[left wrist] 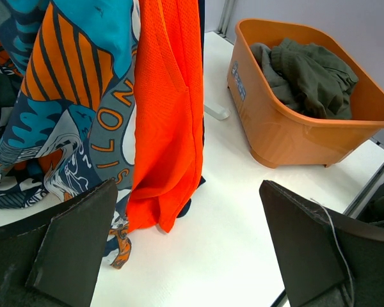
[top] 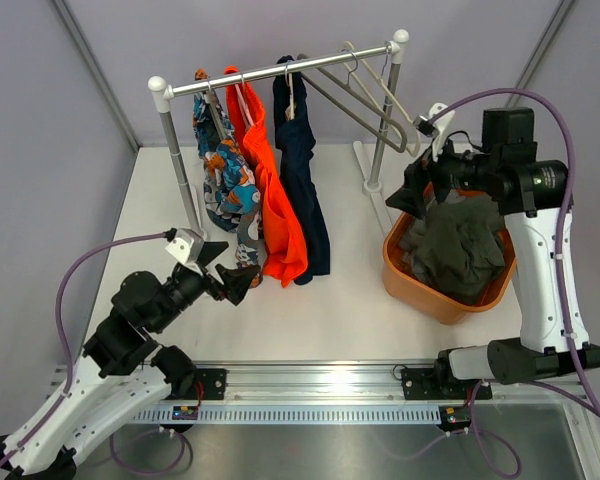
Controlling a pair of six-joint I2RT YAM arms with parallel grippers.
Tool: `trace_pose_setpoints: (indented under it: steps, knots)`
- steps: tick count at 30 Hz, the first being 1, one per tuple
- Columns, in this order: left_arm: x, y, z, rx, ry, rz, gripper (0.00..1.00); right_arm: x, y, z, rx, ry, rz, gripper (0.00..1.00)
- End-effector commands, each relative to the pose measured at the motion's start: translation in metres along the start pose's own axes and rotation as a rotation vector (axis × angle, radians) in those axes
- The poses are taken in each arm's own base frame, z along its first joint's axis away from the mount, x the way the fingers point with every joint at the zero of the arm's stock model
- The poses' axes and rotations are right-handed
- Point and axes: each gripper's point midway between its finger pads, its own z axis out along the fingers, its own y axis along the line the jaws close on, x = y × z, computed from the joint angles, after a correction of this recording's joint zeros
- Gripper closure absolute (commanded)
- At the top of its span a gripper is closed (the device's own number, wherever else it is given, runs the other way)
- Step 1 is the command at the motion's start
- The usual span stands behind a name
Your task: Remove the shorts from the hanger
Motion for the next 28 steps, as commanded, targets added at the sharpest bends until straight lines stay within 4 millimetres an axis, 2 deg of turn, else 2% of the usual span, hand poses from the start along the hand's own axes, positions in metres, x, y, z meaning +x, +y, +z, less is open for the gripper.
trace_pose_setpoints:
  steps: [1, 3, 7, 10, 11, 13, 15, 16, 21, 22, 24, 28]
  knots:
    - [-0.028, -0.011, 0.000, 0.039, -0.078, -0.029, 0.01, -0.030, 0.012, 0.006, -0.012, -0.057, -0.074, 0.01]
    - [-0.026, -0.011, 0.003, 0.038, -0.062, -0.047, 0.01, -0.028, 0.021, 0.022, -0.059, -0.028, -0.060, 0.01]
    - [-0.022, -0.008, 0.005, 0.008, -0.015, -0.081, 0.01, -0.006, 0.025, 0.054, -0.022, 0.056, 0.056, 0.01]
    - [-0.019, -0.004, 0.004, -0.028, 0.017, -0.104, 0.01, 0.004, 0.022, 0.059, 0.013, 0.053, 0.105, 0.00]
    - [-0.020, -0.002, 0.003, -0.042, 0.017, -0.108, 0.01, 0.004, 0.022, 0.054, 0.045, 0.038, 0.134, 0.01]
    - [-0.020, 0.000, -0.002, -0.056, 0.015, -0.113, 0.01, 0.013, 0.004, 0.055, 0.159, 0.037, 0.169, 0.01]
    - [-0.020, 0.004, -0.005, -0.074, 0.003, -0.113, 0.01, 0.017, -0.005, 0.045, 0.254, 0.030, 0.194, 0.00]
    - [-0.020, 0.005, -0.006, -0.080, -0.003, -0.114, 0.01, 0.027, -0.006, 0.046, 0.265, 0.055, 0.197, 0.01]
    - [-0.019, 0.010, -0.009, -0.102, -0.031, -0.123, 0.01, 0.041, -0.006, 0.022, 0.336, 0.045, 0.067, 0.01]
    - [-0.016, 0.011, -0.009, -0.105, -0.029, -0.123, 0.01, 0.046, -0.009, 0.024, 0.356, 0.038, 0.051, 0.00]
    - [-0.016, 0.011, -0.009, -0.103, -0.028, -0.120, 0.01, 0.043, -0.014, 0.009, 0.426, 0.002, 0.015, 0.00]
    - [-0.016, 0.010, -0.009, -0.096, -0.028, -0.106, 0.01, 0.045, -0.027, 0.003, 0.529, -0.039, 0.070, 0.00]
